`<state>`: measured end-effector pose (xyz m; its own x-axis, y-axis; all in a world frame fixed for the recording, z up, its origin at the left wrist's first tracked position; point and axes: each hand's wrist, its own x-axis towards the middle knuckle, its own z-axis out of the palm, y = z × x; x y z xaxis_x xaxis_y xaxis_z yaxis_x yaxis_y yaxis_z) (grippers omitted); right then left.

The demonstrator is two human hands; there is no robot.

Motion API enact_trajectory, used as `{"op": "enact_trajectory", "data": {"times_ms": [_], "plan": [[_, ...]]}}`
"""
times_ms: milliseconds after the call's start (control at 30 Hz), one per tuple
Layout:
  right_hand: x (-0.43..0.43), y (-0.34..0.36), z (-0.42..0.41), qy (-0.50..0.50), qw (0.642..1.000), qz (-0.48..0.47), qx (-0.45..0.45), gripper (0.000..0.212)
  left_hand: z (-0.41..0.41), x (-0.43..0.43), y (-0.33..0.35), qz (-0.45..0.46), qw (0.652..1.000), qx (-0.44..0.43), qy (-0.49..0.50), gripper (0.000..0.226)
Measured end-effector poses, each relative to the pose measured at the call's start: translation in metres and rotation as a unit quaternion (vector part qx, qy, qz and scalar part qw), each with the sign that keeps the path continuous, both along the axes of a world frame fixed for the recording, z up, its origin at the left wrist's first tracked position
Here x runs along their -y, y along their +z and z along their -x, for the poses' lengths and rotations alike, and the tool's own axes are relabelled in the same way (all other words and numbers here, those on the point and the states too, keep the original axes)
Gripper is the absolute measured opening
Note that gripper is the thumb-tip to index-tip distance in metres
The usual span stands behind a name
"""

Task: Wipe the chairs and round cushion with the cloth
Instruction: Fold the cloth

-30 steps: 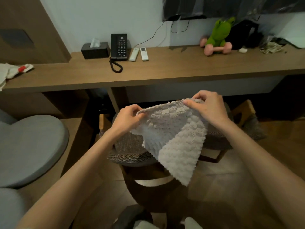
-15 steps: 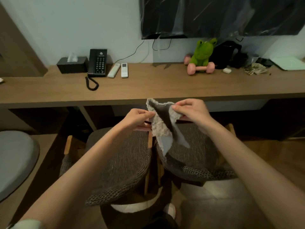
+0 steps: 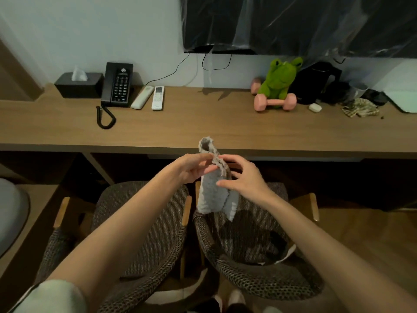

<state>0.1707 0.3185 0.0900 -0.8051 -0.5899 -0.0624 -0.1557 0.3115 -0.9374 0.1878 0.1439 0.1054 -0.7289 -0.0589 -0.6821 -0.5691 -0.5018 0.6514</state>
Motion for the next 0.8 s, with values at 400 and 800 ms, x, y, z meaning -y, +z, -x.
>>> {"op": "enact_trajectory", "data": {"times_ms": [400,800], "plan": [[-0.029,0.008,0.13,-0.016,0.997,0.072,0.029,0.018,0.072,0.018,-0.031,0.347,0.919,-0.15,-0.106,0.102],[-0.014,-0.035,0.281,0.029,0.995,-0.026,0.092,0.009,0.186,0.025,-0.081,0.197,0.968,-0.12,-0.102,0.027]]}}
